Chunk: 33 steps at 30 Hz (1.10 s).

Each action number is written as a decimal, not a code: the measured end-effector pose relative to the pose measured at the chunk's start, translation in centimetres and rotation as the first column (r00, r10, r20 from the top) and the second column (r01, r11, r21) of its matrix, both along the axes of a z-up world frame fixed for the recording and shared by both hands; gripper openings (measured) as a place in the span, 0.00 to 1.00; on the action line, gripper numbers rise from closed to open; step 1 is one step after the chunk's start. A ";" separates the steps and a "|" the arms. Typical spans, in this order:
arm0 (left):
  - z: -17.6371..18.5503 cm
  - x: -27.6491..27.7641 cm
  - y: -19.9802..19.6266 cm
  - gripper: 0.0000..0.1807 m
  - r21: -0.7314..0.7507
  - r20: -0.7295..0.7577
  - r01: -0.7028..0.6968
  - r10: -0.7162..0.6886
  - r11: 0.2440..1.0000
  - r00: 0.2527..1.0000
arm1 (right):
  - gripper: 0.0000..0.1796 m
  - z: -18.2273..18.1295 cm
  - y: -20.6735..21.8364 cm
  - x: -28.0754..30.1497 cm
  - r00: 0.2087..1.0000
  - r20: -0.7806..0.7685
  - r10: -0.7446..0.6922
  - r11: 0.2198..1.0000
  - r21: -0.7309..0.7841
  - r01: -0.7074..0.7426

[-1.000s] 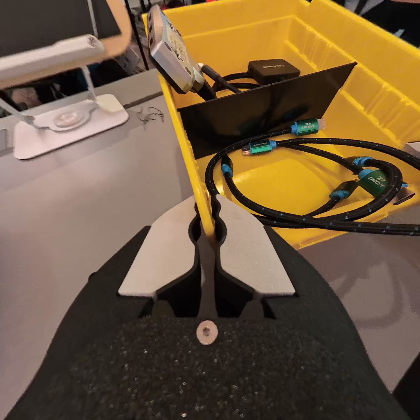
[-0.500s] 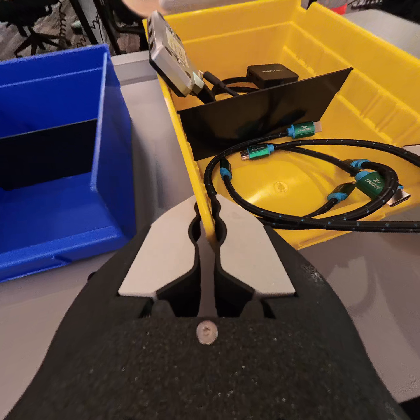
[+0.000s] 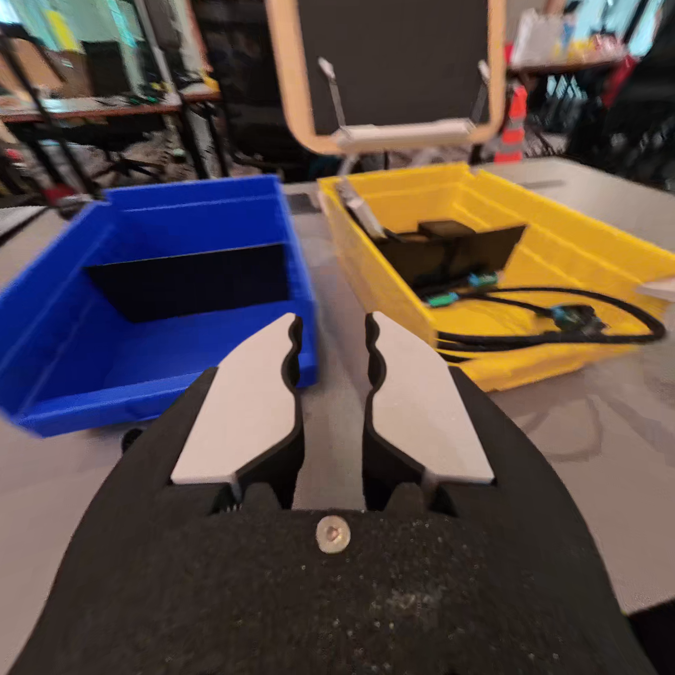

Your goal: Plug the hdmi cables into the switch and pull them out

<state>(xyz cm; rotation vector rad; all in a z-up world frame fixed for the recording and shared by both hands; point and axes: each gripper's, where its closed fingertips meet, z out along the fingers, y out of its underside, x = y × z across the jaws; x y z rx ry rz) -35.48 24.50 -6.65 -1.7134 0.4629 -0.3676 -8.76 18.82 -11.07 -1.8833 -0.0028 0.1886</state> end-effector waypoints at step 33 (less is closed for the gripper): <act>-5.8 -15.7 12.1 0.02 -0.283 -0.004 -0.165 0.171 0.945 0.985 | 0.14 1.7 -5.3 -3.6 0.993 0.111 0.031 0.995 0.089 -0.041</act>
